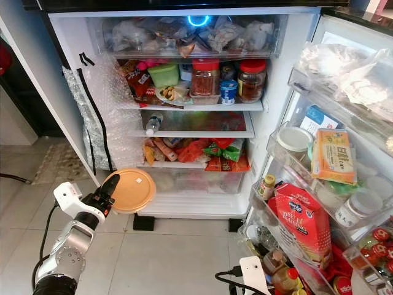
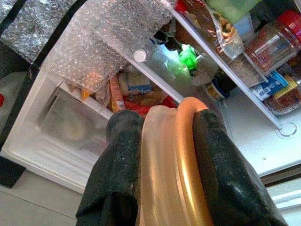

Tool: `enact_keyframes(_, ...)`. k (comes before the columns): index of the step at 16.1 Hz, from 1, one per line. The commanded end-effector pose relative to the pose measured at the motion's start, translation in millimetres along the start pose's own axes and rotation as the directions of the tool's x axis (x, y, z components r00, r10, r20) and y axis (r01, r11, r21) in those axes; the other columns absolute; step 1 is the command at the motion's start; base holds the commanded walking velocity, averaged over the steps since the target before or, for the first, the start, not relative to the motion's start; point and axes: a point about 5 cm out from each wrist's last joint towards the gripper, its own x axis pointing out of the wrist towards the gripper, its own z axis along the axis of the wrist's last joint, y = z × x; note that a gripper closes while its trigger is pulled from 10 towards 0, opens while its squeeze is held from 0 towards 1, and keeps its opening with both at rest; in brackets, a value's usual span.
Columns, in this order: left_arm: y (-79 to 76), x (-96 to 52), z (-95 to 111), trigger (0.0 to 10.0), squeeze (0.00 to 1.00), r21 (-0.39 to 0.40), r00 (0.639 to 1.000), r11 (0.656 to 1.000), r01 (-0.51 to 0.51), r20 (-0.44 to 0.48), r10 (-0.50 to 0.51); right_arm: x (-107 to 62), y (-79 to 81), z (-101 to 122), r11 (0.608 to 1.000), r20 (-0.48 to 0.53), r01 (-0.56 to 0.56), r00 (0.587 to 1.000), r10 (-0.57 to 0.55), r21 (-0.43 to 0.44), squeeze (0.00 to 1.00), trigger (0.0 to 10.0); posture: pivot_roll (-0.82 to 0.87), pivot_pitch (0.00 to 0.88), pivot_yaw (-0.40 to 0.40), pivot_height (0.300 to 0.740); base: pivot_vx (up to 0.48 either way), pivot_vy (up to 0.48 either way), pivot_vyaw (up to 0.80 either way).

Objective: Restocking fridge

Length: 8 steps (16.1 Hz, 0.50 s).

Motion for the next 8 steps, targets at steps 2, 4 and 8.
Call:
enact_keyframes(2,-4.2,2.2,7.4,10.0,0.00,0.012,1.000,1.000,0.014,0.021,-0.014,-0.1,1.8,-1.5,1.000,-0.006,-0.005,1.000,0.005,-0.013,0.00,10.0,0.03,0.000,0.005,0.740,0.000,0.000,0.00)
enact_keyframes(4,-4.1,2.2,7.7,10.0,0.00,0.016,1.000,1.000,0.012,0.020,-0.012,-0.2,1.5,-1.9,1.000,-0.008,-0.002,1.000,0.002,-0.023,0.00,10.0,0.03,0.000,0.006,0.740,0.000,0.000,0.00)
enact_keyframes(8,-4.1,2.1,7.7,10.0,0.00,0.018,1.000,1.000,0.012,0.017,-0.012,-0.1,1.9,-1.7,1.000,-0.008,-0.003,1.000,0.003,-0.031,0.00,10.0,0.03,0.000,0.007,0.740,0.000,0.000,0.00)
